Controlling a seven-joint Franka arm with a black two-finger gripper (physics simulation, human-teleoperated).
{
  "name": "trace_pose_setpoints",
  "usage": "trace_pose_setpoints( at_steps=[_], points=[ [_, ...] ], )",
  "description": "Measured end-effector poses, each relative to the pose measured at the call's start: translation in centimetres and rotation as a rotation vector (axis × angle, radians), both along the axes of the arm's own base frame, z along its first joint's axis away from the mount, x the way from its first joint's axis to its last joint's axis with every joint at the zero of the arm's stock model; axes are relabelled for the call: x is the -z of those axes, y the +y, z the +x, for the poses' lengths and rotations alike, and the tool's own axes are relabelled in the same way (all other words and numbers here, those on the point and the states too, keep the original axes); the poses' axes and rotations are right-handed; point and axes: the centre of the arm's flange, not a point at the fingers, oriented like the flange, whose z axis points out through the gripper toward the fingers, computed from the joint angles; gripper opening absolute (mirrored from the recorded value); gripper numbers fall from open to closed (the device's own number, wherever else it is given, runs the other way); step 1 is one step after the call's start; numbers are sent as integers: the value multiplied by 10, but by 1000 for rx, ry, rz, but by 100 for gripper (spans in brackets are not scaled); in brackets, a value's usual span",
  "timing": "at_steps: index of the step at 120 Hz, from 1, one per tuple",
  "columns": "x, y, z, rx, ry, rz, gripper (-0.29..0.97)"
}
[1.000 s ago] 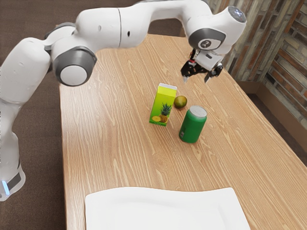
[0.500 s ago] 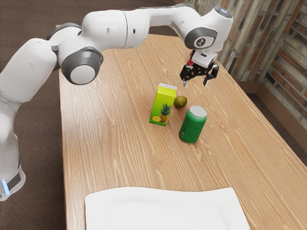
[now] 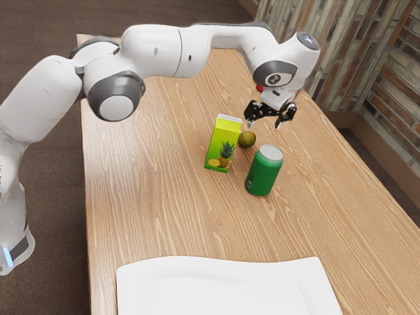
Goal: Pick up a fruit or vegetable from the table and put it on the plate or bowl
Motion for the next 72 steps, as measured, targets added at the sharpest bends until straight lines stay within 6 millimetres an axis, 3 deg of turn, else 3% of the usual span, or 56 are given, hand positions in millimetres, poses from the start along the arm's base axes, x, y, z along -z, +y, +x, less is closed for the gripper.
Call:
trace_pose_setpoints(
  at_steps=[47,72],
  points=[
    [39,24,7,-14,42,-8,68],
    [51,32,6,-21,60,-18,68]
  ],
)
